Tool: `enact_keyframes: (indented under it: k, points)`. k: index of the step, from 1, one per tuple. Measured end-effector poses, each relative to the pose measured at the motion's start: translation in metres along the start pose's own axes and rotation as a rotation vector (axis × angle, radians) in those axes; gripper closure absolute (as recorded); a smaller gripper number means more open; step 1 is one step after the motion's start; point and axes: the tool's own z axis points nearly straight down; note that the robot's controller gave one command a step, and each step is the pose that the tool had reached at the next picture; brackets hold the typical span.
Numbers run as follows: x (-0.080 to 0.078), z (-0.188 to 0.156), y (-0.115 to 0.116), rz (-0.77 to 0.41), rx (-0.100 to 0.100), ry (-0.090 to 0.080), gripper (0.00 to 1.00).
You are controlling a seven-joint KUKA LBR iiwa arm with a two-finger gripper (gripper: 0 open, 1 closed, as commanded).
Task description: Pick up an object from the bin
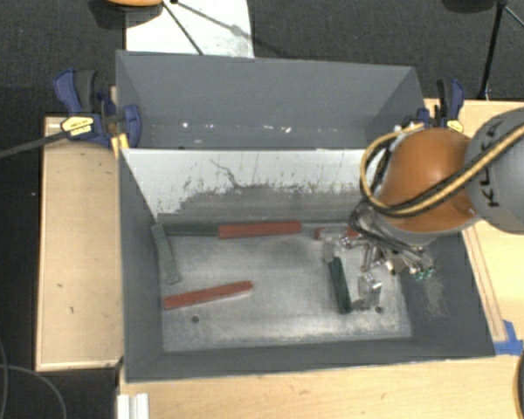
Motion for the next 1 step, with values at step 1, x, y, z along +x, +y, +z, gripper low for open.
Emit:
enact_keyframes:
  k: [1]
  points:
    - [0.0167, 0.0322, -0.0308, 0.002, -0.002, 0.005, 1.00]
